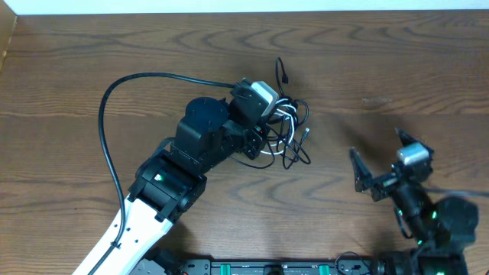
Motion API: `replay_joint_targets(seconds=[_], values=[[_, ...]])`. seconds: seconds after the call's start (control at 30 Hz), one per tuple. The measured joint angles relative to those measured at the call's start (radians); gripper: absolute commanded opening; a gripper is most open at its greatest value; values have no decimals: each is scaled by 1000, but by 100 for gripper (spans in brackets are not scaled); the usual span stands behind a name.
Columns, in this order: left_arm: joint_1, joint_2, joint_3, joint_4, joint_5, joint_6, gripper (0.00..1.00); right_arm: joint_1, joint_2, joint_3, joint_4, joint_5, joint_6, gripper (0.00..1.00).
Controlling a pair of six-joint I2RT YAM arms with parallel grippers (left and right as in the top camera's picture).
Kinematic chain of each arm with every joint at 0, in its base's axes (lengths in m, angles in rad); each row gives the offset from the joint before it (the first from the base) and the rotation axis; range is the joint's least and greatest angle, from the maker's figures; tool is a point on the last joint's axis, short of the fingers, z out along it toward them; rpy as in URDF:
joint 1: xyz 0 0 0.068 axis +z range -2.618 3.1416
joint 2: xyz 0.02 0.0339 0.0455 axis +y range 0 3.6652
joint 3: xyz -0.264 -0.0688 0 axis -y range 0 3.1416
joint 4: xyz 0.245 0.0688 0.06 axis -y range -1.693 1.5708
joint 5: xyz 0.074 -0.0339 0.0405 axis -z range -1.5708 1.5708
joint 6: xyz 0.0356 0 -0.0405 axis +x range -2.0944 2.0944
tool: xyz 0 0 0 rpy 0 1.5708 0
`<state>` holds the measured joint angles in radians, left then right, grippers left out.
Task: Untangle cables
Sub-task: 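Move the right gripper toward the bundle and grasp cable strands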
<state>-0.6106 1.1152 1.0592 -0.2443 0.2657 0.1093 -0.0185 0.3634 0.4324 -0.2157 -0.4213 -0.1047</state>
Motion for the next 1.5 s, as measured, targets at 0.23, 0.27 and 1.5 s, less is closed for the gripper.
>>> replay_joint_targets(seconds=[0.23,0.27,1.5], values=[[0,1,0,-43,49,0,7,0,284,227,-80,-282,-121,99],[0,1,0,-44,54,0,7,0,313,251,-82,-327,-136,99],[-1,50,0,-24,402,-34,8,107,735,307,78,-758,-298,1]])
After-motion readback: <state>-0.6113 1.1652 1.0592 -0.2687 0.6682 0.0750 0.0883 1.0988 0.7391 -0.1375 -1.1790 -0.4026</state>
